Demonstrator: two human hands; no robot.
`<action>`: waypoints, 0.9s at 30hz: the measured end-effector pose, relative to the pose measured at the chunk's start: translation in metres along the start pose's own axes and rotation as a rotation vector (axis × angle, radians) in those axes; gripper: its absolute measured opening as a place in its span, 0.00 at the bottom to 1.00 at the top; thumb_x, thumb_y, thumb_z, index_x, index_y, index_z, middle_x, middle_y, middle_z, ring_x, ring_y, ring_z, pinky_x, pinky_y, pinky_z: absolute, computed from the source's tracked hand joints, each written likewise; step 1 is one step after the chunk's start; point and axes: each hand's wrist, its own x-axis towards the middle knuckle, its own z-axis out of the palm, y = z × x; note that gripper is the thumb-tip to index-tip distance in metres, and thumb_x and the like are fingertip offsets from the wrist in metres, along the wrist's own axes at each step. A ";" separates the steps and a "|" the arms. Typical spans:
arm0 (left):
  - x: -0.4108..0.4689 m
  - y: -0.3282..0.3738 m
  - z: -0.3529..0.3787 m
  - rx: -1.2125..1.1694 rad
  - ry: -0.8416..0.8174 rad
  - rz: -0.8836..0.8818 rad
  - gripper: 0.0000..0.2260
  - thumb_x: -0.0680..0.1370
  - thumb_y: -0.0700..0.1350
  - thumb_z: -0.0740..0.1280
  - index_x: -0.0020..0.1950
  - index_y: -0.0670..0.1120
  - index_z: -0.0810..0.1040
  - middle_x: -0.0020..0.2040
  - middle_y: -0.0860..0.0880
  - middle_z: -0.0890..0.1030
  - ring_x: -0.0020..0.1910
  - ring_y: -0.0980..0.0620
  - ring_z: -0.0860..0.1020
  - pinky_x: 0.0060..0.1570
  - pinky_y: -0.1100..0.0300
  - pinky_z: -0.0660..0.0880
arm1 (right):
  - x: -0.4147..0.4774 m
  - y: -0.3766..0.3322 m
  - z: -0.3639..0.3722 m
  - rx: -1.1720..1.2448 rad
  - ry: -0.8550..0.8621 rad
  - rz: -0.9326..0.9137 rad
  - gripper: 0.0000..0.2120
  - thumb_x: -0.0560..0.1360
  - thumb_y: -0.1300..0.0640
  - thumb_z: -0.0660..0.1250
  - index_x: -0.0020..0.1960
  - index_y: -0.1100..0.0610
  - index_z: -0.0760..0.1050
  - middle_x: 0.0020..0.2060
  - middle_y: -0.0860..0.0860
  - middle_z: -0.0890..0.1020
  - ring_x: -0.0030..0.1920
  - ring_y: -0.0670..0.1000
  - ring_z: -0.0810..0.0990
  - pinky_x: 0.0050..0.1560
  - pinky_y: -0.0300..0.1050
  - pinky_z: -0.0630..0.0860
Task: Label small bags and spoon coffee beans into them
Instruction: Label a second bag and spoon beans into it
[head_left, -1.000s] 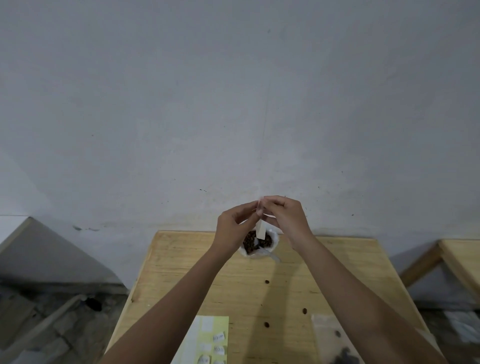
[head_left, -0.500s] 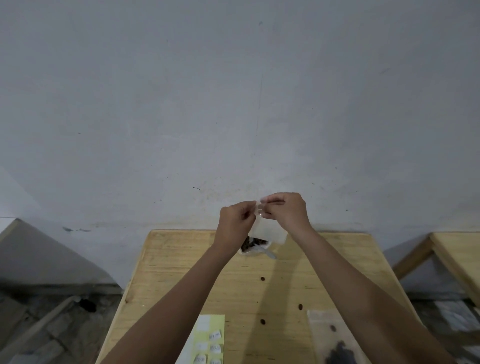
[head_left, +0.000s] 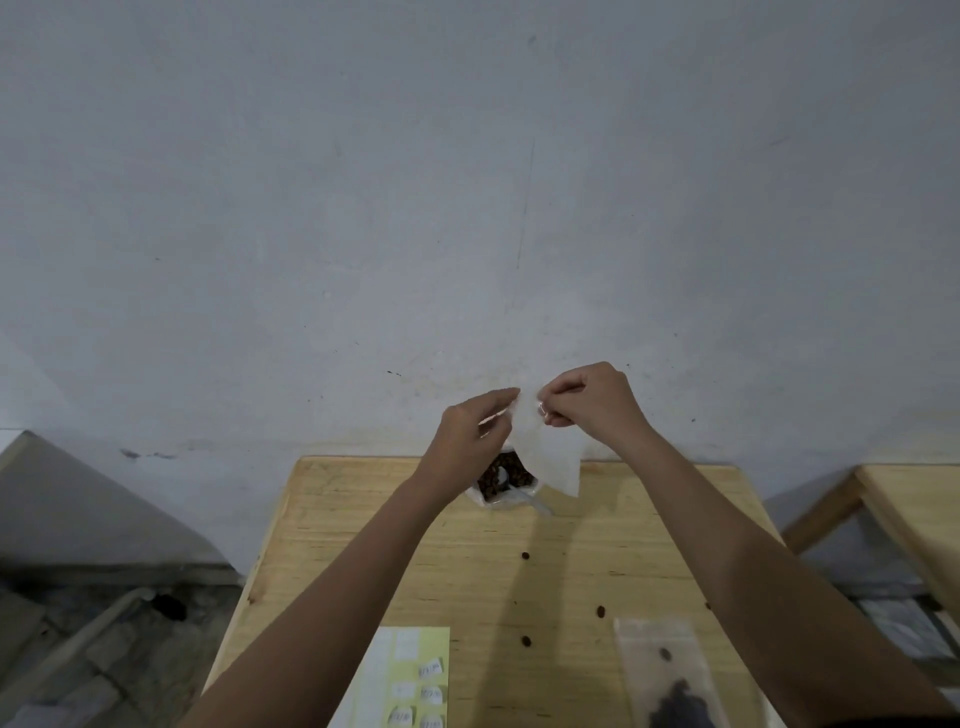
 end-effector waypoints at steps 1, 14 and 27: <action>-0.001 0.002 0.000 -0.017 -0.068 0.005 0.18 0.79 0.44 0.63 0.69 0.47 0.70 0.67 0.51 0.74 0.65 0.56 0.72 0.62 0.70 0.68 | 0.000 -0.003 -0.001 -0.005 -0.013 -0.013 0.04 0.69 0.67 0.69 0.40 0.64 0.82 0.34 0.58 0.84 0.34 0.50 0.83 0.39 0.37 0.81; -0.001 -0.001 -0.004 0.246 -0.095 0.224 0.47 0.63 0.64 0.71 0.75 0.49 0.55 0.68 0.54 0.61 0.67 0.60 0.61 0.60 0.69 0.63 | -0.007 -0.022 -0.003 -0.212 -0.071 -0.122 0.06 0.68 0.67 0.69 0.41 0.60 0.82 0.32 0.53 0.83 0.33 0.47 0.82 0.37 0.33 0.78; -0.001 -0.007 0.004 0.398 0.092 0.312 0.42 0.64 0.69 0.67 0.69 0.44 0.67 0.62 0.48 0.71 0.59 0.54 0.69 0.58 0.57 0.70 | -0.016 -0.008 0.009 -0.138 -0.234 -0.039 0.06 0.70 0.63 0.71 0.42 0.53 0.81 0.44 0.49 0.83 0.38 0.44 0.81 0.42 0.36 0.77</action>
